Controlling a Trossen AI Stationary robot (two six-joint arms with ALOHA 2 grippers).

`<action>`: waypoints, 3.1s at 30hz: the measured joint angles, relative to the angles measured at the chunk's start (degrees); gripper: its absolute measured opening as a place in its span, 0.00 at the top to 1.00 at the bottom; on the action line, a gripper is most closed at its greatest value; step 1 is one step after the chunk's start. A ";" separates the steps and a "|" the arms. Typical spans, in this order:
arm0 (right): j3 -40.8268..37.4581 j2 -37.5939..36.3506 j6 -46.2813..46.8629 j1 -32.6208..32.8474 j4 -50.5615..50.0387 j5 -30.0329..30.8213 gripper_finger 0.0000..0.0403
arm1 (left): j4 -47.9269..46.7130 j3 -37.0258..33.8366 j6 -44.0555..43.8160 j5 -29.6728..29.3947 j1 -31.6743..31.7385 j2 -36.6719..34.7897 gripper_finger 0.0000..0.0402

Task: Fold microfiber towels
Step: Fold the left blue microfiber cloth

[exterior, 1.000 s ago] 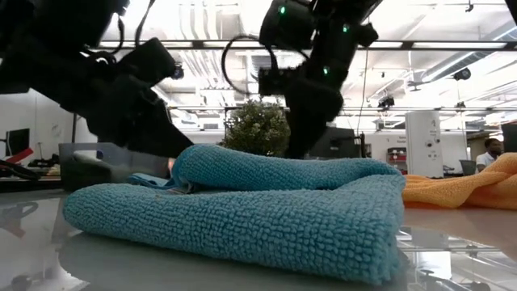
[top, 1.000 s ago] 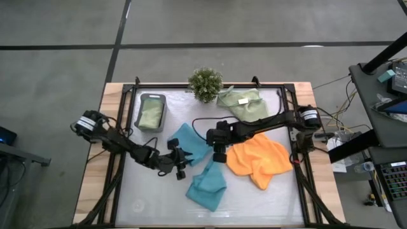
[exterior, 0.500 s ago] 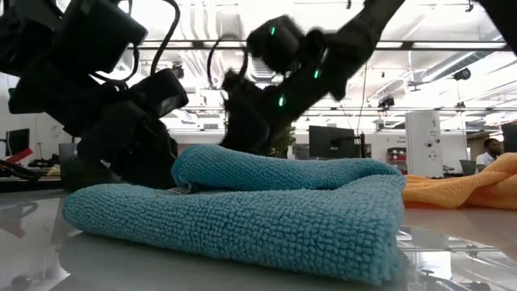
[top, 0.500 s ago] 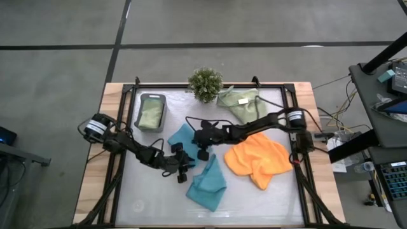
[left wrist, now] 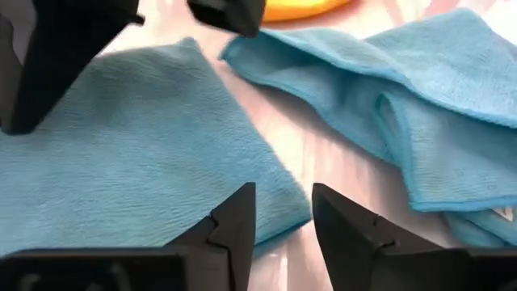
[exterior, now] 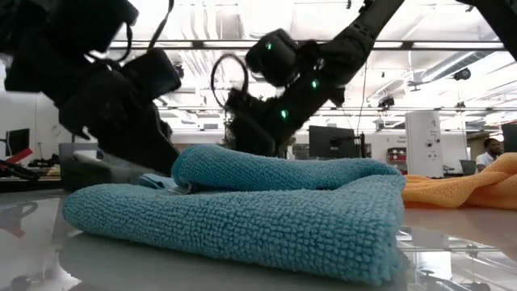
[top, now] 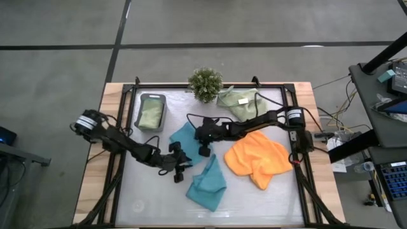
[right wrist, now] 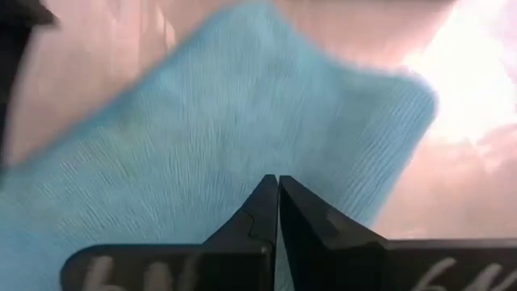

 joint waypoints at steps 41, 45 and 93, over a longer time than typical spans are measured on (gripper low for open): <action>8.57 10.05 0.26 -6.11 9.21 3.26 0.98 | -24.47 -5.13 -0.22 -17.81 7.15 -7.61 0.73; 8.59 7.43 -1.70 -5.74 5.79 3.30 0.98 | -24.72 -5.08 0.37 -16.94 7.11 -10.68 0.73; 7.08 -6.98 -5.57 6.91 -36.42 -4.78 0.60 | -7.66 -6.26 2.45 -16.73 3.70 -17.68 0.73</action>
